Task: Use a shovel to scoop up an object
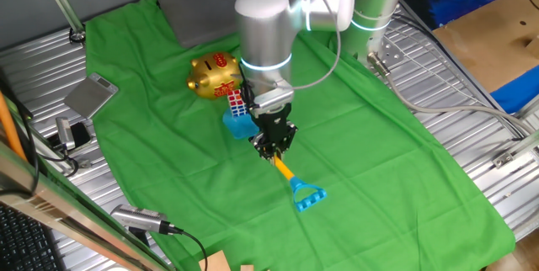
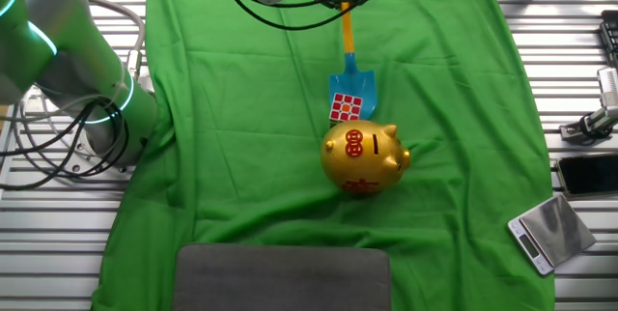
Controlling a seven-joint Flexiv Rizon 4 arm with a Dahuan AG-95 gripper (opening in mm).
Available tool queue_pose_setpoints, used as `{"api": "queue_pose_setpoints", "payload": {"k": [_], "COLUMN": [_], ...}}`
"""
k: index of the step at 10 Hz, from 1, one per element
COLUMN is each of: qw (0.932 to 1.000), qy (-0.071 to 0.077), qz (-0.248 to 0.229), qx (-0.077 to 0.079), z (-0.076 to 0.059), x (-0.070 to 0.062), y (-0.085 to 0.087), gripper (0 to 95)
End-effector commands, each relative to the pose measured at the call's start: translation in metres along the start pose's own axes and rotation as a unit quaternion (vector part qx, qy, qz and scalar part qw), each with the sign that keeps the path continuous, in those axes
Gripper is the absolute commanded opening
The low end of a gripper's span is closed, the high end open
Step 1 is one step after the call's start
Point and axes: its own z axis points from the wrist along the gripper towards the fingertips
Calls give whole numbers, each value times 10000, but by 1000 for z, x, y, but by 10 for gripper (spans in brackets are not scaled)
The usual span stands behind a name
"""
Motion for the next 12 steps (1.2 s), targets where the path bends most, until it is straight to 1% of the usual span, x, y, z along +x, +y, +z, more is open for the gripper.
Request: {"api": "queue_pose_setpoints", "payload": {"k": [1,2,5,6,12], "qw": [10000,10000,9997,9997,9993], "qy": [41,50,193,212,317], "qz": [-13,-2,-16,-15,-68], "qx": [-11,-39,-128,-146,-183], "z": [4,6,10,10,15], "x": [1,2,4,4,7], "y": [-1,-1,-1,-1,-1], "gripper": [0,0,0,0,0]}}
